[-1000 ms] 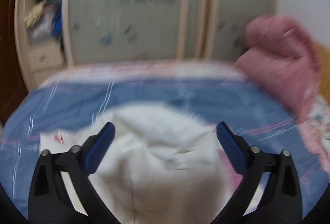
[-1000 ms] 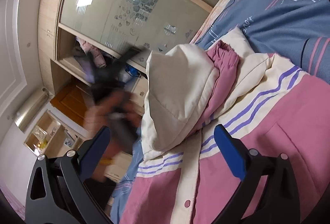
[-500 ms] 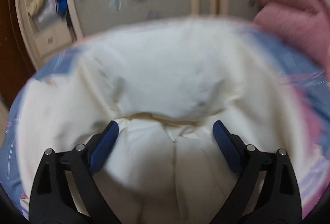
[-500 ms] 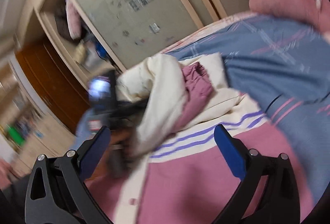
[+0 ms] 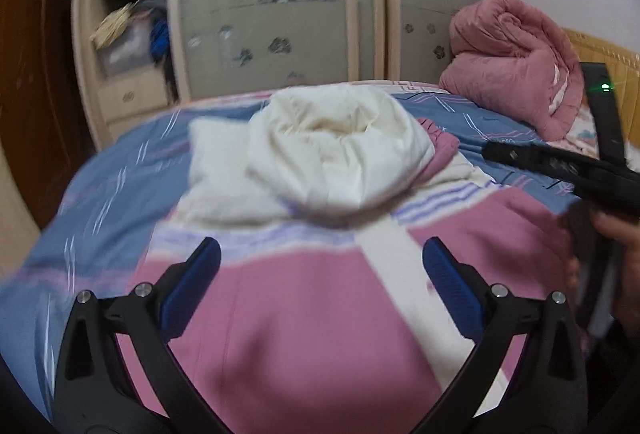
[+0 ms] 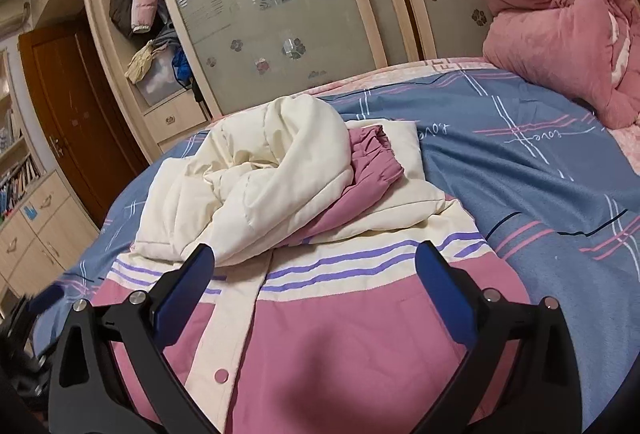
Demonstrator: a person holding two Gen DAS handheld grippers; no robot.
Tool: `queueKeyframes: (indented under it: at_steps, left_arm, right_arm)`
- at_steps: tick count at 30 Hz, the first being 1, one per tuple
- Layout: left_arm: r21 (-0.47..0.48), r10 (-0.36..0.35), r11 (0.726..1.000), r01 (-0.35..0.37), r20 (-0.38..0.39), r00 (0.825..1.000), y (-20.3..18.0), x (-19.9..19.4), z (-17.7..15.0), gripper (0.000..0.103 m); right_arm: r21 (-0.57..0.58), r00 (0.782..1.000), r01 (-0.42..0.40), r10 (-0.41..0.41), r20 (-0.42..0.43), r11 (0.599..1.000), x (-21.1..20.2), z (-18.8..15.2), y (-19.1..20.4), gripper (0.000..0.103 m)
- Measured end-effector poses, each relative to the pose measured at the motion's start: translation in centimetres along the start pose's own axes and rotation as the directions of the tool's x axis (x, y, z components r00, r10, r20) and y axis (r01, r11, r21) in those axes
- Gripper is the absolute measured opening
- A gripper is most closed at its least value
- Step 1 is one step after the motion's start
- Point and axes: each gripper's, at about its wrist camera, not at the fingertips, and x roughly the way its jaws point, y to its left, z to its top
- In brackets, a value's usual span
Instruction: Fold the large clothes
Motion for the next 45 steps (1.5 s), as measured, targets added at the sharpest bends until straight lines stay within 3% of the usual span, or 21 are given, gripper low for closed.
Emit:
queueKeyframes:
  at_steps: [3,5,8,12,19,26,31,35,39,45]
  left_arm:
    - [-0.031,0.015,0.999,-0.014,0.042,0.999,1.5,-2.8,-2.7,0.101]
    - [-0.023,0.065,0.998,-0.064,0.083,0.994,1.7,-3.8,-4.4,0.101]
    - [-0.046,0.086,0.996,-0.082,0.087,0.993,2.6,-4.2,-5.5,0.101]
    - [-0.067,0.08,0.995,-0.078,0.027,0.996,3.3,-3.8,-5.6,0.101]
    - [-0.074,0.102,0.992,-0.097,0.062,0.993,3.4,-5.2,-5.4,0.101]
    - [-0.1,0.118,0.988,-0.115,0.027,0.993,3.8,-6.2,-4.9,0.101]
    - [-0.136,0.135,0.983,-0.124,0.073,0.988,4.4,-6.8,-4.8,0.101]
    - [-0.136,0.145,0.981,-0.136,0.056,0.988,4.0,-5.7,-4.9,0.101]
    - [-0.075,0.169,0.984,-0.164,0.06,0.984,3.1,-5.1,-5.2,0.101]
    - [-0.091,0.166,0.983,-0.16,0.052,0.985,3.3,-4.9,-5.1,0.101]
  right_arm:
    - [-0.047,1.0,0.017,-0.017,0.008,0.999,-0.7,-0.7,1.0,0.1]
    - [-0.076,1.0,0.028,-0.027,0.014,0.997,-1.3,-1.5,1.6,0.1]
    - [-0.105,0.999,0.047,-0.046,0.012,0.993,-2.3,-2.9,2.1,0.1]
    - [-0.146,0.997,0.081,-0.079,0.016,0.986,-3.8,-4.2,2.6,0.1]
    - [-0.179,0.99,0.134,-0.126,0.057,0.975,-6.8,-5.7,3.0,0.1]
    - [-0.198,0.982,0.186,-0.174,0.076,0.962,-9.9,-7.5,2.9,0.101]
    - [-0.193,0.978,0.204,-0.19,0.091,0.96,-11.7,-8.8,2.7,0.102]
    - [-0.192,0.98,0.197,-0.186,0.076,0.961,-11.7,-9.4,2.6,0.102]
    - [-0.198,0.981,0.193,-0.181,0.075,0.961,-11.3,-9.2,2.9,0.102]
    - [-0.208,0.982,0.187,-0.174,0.079,0.96,-10.9,-9.3,3.4,0.102]
